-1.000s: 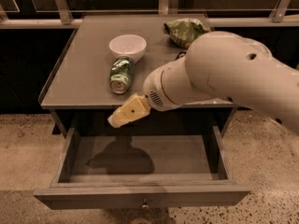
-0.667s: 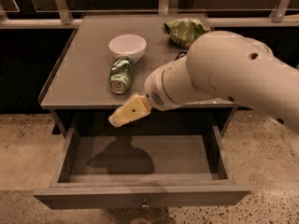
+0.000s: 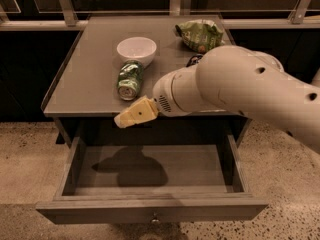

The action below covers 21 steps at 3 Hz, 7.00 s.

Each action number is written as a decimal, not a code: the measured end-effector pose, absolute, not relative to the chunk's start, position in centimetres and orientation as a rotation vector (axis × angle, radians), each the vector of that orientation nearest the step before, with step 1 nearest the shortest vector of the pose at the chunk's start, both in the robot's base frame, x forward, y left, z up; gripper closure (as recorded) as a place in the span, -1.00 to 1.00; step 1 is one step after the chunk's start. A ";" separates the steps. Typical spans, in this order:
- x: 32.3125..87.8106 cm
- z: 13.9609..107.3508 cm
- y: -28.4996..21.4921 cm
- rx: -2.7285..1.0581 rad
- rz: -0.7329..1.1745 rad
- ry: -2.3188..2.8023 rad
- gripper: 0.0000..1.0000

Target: Place green can into top drawer

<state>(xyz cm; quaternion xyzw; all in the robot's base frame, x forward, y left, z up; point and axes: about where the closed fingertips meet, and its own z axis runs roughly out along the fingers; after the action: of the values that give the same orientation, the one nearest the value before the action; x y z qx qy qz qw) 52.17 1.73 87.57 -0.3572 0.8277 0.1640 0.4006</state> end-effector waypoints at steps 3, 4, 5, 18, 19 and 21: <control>58.3 87.5 5.2 -0.876 0.403 2.041 -1.00; 59.7 86.4 5.1 -0.835 0.405 2.055 -1.00; 60.7 85.0 5.2 -0.805 0.399 2.080 -1.00; 51.8 89.6 4.5 -0.899 0.634 2.023 1.00; 51.6 90.2 4.6 -0.990 0.691 1.993 1.00; 44.7 92.3 1.0 -1.179 0.870 1.875 1.00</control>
Offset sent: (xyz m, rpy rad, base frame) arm 0.0722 0.0417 -0.0008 0.0501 -0.0590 -0.0128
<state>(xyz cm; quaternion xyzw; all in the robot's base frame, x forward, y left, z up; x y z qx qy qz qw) 44.75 1.01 92.28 -0.4598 0.7314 0.3393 0.3720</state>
